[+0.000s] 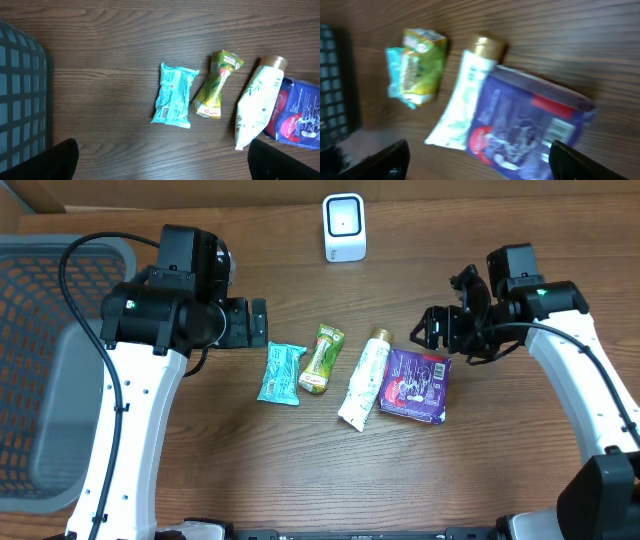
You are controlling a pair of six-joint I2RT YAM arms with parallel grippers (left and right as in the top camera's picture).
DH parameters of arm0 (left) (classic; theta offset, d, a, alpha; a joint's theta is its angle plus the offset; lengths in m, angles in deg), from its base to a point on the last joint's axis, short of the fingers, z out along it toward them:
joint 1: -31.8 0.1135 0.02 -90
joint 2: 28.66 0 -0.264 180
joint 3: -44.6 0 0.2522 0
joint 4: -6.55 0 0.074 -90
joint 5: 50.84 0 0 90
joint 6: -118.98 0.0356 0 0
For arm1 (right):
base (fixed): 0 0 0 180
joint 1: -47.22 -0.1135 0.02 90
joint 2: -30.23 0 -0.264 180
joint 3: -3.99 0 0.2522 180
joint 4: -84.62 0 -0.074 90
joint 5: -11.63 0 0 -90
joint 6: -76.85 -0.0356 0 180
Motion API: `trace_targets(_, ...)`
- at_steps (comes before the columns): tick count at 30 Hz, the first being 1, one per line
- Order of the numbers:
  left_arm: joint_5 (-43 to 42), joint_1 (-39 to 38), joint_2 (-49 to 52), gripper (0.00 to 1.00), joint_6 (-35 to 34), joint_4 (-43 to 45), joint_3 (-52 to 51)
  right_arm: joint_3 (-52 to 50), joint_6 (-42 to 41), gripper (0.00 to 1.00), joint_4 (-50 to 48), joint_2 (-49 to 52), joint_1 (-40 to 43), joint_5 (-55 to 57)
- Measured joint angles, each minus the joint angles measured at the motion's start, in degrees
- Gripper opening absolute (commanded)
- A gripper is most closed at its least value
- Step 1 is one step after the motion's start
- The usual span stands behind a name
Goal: Scan the item barcode
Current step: 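Lower the right gripper onto the purple snack pack and grasp it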
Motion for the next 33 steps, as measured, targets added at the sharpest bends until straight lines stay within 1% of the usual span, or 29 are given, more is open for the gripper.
trace_targets(7,0.00,0.00,0.00,1.00,0.00,0.00,0.00,-1.42,0.04,0.89,-1.38,0.00,-8.37,-2.69)
trace_targets(13,0.00,0.00,0.00,0.99,0.00,0.00,0.00,-7.50,0.00,0.90,-4.22,0.50,-13.77,-3.30)
trace_targets(25,-0.02,0.00,0.02,1.00,0.00,0.00,0.00,-14.16,0.00,0.90,-4.70,0.81,-14.73,-1.84)
trace_targets(29,-0.02,0.00,0.02,1.00,0.00,0.00,0.00,-16.50,-0.22,0.90,-4.28,0.81,-14.71,1.33)
trace_targets(33,-0.02,0.00,0.02,0.99,0.00,-0.02,0.00,-16.57,-2.45,0.91,-3.04,0.81,-14.14,6.95)
